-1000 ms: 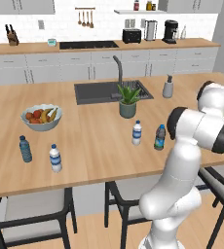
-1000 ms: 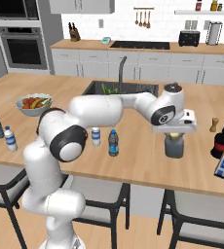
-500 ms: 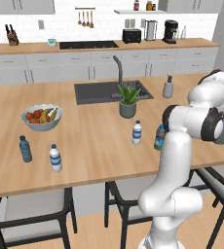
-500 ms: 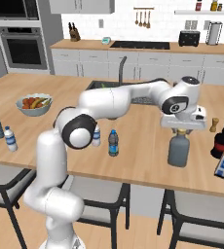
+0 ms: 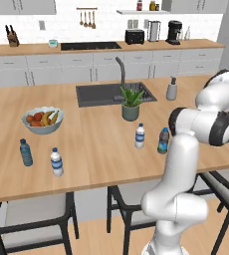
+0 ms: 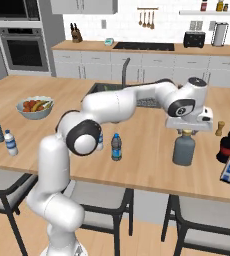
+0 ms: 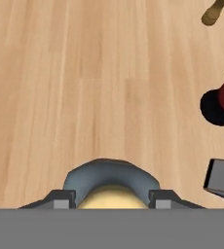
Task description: Move the plastic bottles in the middle to the plastics group, and the glass bottles in the middle to the glass group.
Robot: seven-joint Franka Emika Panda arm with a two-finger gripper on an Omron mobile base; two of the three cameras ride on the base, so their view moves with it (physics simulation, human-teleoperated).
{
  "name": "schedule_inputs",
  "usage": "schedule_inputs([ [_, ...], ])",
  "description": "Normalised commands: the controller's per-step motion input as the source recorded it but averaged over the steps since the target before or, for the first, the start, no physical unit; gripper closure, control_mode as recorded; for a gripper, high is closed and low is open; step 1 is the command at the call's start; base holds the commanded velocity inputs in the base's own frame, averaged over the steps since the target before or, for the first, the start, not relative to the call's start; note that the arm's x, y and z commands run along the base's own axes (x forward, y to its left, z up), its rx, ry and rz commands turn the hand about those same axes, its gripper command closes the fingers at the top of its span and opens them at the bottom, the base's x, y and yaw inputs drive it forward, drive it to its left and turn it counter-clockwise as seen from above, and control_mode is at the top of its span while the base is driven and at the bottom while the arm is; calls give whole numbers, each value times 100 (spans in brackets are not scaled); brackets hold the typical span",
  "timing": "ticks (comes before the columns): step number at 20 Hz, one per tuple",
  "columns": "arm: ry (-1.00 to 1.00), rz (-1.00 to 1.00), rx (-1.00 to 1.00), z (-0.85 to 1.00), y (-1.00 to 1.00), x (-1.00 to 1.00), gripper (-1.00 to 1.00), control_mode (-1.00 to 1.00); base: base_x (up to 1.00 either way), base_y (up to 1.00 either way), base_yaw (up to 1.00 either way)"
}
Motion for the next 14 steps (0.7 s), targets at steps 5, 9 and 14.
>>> schedule_inputs([
  [5, -7, 0, -5, -18, 0, 6, 100, -100, 0, 0, 0],
  [9, -1, 0, -3, -17, 0, 25, 100, -100, 0, 0, 0],
  [14, 0, 0, -2, 4, -20, 48, 100, -100, 0, 0, 0],
])
